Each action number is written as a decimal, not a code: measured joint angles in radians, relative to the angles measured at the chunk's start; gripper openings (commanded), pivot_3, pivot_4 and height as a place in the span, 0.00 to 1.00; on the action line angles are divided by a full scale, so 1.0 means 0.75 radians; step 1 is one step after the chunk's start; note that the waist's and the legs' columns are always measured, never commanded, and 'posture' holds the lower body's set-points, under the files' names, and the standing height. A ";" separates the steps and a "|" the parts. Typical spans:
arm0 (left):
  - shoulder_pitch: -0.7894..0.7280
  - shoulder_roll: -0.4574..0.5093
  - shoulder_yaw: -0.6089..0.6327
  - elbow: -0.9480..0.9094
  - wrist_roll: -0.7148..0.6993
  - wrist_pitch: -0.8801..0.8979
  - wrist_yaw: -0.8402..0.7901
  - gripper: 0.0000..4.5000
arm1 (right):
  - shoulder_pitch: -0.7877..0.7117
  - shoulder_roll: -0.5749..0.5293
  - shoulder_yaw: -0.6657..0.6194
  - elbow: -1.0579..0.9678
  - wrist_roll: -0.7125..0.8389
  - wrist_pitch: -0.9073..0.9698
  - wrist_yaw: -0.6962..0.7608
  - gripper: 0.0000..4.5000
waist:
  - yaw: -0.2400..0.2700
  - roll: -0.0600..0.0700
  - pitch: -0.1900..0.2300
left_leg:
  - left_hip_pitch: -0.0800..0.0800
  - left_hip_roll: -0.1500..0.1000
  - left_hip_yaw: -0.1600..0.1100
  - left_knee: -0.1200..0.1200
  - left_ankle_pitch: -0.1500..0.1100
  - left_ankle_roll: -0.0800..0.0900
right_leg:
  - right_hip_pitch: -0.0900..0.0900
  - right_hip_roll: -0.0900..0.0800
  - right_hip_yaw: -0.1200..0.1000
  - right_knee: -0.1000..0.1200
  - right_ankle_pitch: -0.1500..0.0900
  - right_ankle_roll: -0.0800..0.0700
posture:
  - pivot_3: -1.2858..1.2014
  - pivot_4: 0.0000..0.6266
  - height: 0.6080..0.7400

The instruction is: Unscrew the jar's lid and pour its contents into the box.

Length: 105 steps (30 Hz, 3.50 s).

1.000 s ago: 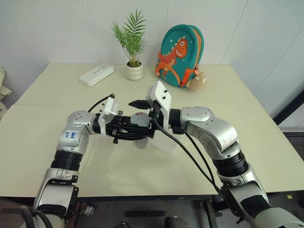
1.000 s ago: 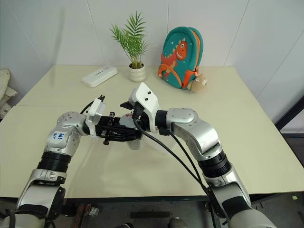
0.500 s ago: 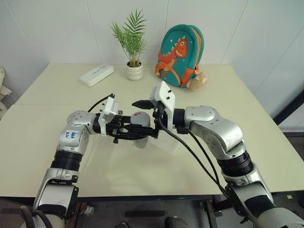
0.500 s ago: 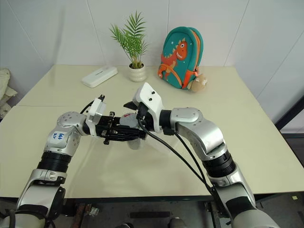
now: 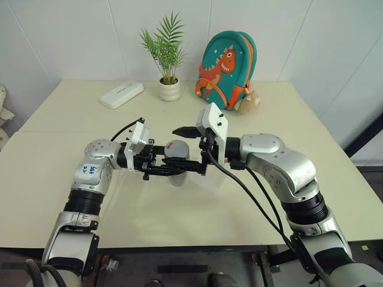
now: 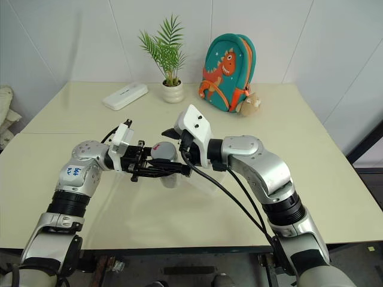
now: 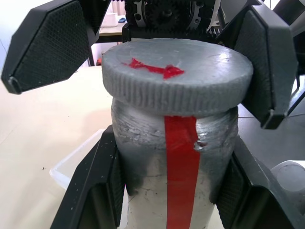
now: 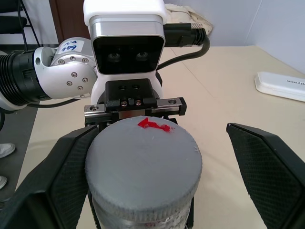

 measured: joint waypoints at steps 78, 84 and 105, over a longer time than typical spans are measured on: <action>-0.056 -0.042 -0.013 0.096 0.029 -0.048 -0.057 0.45 | 0.018 -0.092 -0.166 -0.210 0.261 0.220 -0.099 0.99 | 0.001 0.000 0.000 | 0.000 0.001 0.000 0.000 0.000 0.000 | 0.000 0.001 0.001 0.000 0.000 0.000 | 0.52 0.24 1.00; -0.059 -0.042 -0.013 0.108 0.031 -0.047 -0.057 0.45 | 0.013 0.000 -0.075 -0.129 0.163 0.161 -0.134 0.99 | 0.000 0.000 0.000 | -0.001 0.001 0.000 0.000 0.000 0.000 | 0.000 0.002 0.001 0.000 0.000 0.000 | 0.52 0.24 1.00; -0.059 -0.038 -0.013 0.107 0.051 -0.046 -0.053 0.45 | 0.005 0.016 -0.006 -0.051 0.042 0.082 -0.124 0.99 | 0.001 0.000 0.000 | -0.001 0.001 -0.001 0.000 0.000 0.000 | 0.000 0.002 0.001 0.001 0.000 0.000 | 0.52 0.24 1.00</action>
